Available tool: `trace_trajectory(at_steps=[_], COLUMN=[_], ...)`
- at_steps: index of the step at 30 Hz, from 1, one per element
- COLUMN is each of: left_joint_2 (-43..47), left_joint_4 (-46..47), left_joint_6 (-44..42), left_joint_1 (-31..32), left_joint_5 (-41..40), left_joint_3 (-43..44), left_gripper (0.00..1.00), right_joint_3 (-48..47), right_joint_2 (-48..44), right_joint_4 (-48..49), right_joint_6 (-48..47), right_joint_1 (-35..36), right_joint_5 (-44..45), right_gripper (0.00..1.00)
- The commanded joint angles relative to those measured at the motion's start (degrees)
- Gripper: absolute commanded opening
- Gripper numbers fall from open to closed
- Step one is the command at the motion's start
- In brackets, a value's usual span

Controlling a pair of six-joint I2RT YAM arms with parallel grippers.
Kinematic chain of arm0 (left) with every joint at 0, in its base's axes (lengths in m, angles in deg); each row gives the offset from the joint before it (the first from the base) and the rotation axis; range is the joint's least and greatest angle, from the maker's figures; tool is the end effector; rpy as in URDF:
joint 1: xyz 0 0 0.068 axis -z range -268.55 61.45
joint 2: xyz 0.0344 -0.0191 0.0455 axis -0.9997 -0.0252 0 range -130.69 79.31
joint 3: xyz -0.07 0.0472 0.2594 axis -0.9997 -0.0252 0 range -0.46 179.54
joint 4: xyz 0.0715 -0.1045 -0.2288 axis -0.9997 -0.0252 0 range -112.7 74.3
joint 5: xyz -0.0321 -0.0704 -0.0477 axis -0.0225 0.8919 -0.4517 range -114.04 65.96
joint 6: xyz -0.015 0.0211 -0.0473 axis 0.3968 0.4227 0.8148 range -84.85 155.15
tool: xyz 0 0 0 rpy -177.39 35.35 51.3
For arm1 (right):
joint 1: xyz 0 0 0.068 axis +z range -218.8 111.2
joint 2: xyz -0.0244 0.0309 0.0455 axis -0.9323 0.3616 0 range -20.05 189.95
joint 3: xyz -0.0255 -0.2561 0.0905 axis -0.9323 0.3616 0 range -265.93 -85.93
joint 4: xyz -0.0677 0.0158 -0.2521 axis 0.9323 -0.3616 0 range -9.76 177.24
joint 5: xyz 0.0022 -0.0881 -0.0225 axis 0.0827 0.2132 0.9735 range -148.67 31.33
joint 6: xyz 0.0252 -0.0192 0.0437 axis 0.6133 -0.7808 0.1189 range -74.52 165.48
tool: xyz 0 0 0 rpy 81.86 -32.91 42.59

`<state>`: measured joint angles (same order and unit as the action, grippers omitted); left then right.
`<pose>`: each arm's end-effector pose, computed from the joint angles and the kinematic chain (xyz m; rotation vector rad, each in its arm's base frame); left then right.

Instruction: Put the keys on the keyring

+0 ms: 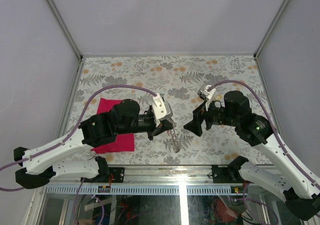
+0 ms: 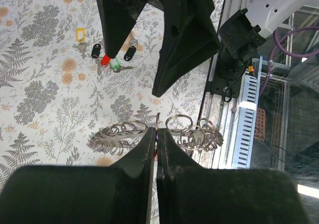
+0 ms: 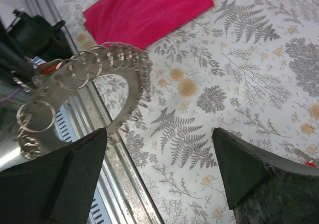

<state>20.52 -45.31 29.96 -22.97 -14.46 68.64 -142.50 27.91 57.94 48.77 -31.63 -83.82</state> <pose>0.0842 -0.1995 0.4061 1.2534 1.5592 -0.8572 0.1310 0.1184 0.3680 -0.8678 1.8026 0.8865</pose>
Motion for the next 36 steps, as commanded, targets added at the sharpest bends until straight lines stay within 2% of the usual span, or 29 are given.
trace_trajectory(at_steps=[1, 3, 5, 9, 14, 22, 31, 36], left_joint_2=[0.37, 0.24, 0.2, 0.5, 1.02, 1.02, 0.18, 0.05], left_joint_4=[2.08, 2.01, 2.01, 1.92, 1.83, 1.83, 1.83, 1.83], left_joint_6=[0.39, 0.29, 0.11, 0.1, 0.04, -0.15, -0.39, -0.65], left_joint_1=[-0.06, -0.02, -0.02, -0.08, -0.07, -0.04, -0.04, -0.05], left_joint_5=[-0.8, -0.68, -0.7, -0.1, 0.74, 2.67, 2.86, 2.81], left_joint_3=[1.68, 1.86, 2.05, 2.15, 2.31, 3.19, 3.53, 3.6], left_gripper=[0.0, 0.0, 0.0, 0.0, 0.0, 0.0, 0.0, 0.0], right_joint_3=[-2.96, -3.39, -4.49, -5.32, -3.02, -4.92, -5.82, -5.39], right_joint_2=[-1.15, -0.79, 0.68, 2.48, 2.0, 5.91, 7.27, 8.02], right_joint_4=[2.03, 3.93, 4.74, 8.72, 16.64, 14.42, 14.41, 14.7], right_joint_6=[-2.98, -3.17, -3.62, -3.99, -2.07, -5.61, -5.66, -6.06], right_joint_1=[0.12, 0.1, 0.1, 0.1, 0.15, 0.18, 0.51, 0.95], right_joint_5=[-7.89, -12.45, -17.24, -26.44, -29.74, -31.98, -33.48, -33.56], right_gripper=[0.87, 0.71, 0.65, 0.64, 0.63, 0.6, 0.48, 0.46])
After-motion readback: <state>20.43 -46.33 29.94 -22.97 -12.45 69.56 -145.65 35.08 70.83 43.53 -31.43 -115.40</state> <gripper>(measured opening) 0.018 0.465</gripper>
